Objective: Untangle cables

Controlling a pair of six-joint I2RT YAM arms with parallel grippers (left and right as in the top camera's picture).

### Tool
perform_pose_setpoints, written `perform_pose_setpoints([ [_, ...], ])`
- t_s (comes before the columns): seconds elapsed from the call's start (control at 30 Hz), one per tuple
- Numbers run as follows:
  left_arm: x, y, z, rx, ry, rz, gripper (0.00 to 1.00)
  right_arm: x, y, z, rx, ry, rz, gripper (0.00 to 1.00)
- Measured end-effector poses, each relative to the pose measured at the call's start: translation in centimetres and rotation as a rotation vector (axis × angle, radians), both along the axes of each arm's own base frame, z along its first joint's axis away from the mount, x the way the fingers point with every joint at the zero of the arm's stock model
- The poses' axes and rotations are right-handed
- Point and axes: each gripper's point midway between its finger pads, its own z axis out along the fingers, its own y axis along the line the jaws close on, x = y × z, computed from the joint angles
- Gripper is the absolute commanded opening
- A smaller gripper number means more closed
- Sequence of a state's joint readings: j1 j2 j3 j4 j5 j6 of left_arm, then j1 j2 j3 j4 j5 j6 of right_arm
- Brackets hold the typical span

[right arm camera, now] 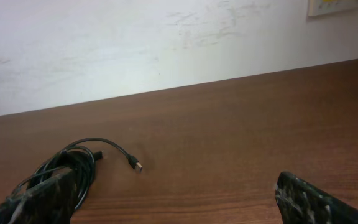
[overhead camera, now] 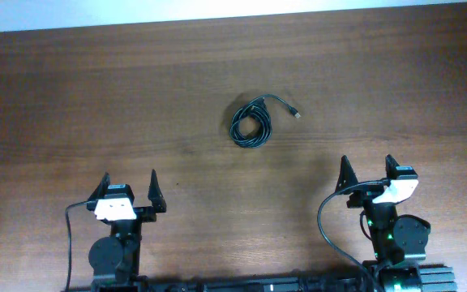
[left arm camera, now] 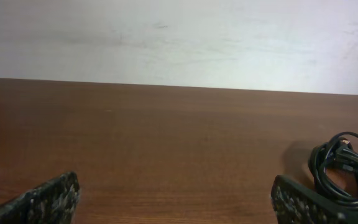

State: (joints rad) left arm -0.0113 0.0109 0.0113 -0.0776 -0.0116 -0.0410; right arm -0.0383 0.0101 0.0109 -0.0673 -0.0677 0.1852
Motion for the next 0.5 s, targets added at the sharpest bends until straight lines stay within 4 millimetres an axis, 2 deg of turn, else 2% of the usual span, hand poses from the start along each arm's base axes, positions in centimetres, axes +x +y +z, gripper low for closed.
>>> perform_pose_setpoints([
  [0.5, 0.00, -0.01, 0.00, 0.000, 0.000, -0.001, 0.99, 0.04, 0.09, -0.20, 0.000, 0.009, 0.004, 0.99],
])
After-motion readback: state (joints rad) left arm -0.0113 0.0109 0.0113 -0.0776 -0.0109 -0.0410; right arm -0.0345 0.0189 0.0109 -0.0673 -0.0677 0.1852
